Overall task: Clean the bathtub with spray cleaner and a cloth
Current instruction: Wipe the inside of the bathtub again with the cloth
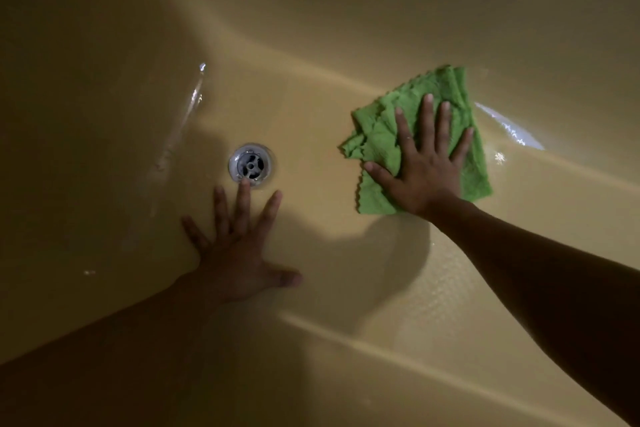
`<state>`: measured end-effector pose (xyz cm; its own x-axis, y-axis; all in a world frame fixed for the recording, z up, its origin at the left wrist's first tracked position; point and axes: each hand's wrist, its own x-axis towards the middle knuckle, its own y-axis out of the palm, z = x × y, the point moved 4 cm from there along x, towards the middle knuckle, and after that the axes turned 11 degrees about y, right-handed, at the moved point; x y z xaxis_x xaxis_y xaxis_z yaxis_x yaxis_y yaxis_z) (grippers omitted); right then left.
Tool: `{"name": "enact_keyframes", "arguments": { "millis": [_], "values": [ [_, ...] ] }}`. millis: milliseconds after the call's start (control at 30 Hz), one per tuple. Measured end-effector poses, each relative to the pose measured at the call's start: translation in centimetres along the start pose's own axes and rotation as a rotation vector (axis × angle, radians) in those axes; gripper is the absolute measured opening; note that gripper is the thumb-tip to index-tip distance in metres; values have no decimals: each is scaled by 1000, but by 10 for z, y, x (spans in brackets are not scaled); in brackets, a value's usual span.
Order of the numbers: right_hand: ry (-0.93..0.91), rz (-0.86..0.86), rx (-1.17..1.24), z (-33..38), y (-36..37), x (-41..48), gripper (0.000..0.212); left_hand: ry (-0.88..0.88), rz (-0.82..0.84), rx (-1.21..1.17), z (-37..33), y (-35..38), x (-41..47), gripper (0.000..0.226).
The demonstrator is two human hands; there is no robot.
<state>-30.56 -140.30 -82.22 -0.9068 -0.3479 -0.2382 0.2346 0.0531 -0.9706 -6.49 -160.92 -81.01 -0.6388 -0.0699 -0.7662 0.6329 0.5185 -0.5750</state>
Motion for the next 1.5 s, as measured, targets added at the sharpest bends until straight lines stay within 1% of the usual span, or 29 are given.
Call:
{"name": "enact_keyframes", "arguments": {
  "millis": [133,300,467,567,800,967,1033,1133,1267,1400,1500],
  "values": [
    [-60,-22,-15,32,-2,8,96,10,17,-4,-1,-3,1,139],
    [-138,-10,-56,64,0,6,96,42,15,8,-1,-6,1,139],
    [-280,19,-95,79,8,-19,93,82,49,-21,1,-8,0,141],
    [-292,52,-104,81,14,-36,93,97,60,-24,5,-8,2,142],
    [-376,160,-105,65,26,-104,94,142,27,-24,16,-8,-2,141],
    [-424,249,-125,23,33,-150,93,151,59,101,40,-14,-11,141],
    [-423,275,-133,1,34,-162,93,126,74,170,53,-19,-17,140],
    [-345,270,-101,-34,34,-164,92,79,76,257,71,-26,-26,139],
    [-39,211,-22,-67,28,-137,92,84,29,314,83,-29,-33,136],
    [158,169,-8,-68,18,-80,95,95,31,339,83,-23,-28,136],
    [208,105,-13,-48,8,-34,98,97,-8,324,84,-22,-26,136]
  ]
}}
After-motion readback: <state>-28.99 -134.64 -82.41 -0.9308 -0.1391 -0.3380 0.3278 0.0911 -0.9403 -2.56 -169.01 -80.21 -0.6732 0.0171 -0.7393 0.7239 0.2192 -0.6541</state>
